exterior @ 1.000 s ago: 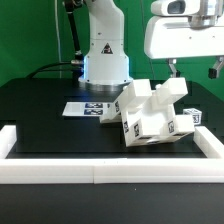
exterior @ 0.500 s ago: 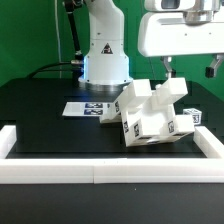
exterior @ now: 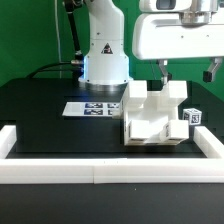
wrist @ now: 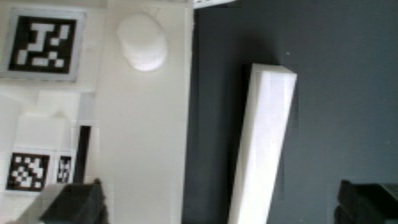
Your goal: Assemble chair
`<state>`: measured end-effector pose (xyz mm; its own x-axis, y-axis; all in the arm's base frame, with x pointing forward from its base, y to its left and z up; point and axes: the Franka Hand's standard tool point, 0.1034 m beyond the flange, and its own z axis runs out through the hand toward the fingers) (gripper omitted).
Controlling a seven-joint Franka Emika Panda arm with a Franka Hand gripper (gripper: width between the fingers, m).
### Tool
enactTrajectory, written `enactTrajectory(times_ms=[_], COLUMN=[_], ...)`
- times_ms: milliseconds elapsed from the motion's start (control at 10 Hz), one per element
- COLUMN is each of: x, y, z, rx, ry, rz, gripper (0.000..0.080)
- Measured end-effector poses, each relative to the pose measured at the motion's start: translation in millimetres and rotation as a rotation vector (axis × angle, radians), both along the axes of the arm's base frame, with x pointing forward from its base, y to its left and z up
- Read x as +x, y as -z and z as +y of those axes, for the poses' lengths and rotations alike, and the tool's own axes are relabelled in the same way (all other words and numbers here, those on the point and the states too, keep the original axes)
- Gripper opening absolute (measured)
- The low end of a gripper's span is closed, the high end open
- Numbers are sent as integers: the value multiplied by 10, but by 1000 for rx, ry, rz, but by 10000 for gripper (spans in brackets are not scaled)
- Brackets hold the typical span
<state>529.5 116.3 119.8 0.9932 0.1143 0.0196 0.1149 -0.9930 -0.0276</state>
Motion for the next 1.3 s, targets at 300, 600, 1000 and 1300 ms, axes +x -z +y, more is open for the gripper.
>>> enactTrajectory(times_ms=[300, 600, 1000, 1300], x=[-59, -27, -28, 133], y=[-25, -133, -127, -144], z=[-93, -249, -254, -498], rx=[1, 4, 4, -6], ry=[13, 27, 28, 78], rz=[-1, -4, -3, 11], gripper=[649, 649, 649, 649])
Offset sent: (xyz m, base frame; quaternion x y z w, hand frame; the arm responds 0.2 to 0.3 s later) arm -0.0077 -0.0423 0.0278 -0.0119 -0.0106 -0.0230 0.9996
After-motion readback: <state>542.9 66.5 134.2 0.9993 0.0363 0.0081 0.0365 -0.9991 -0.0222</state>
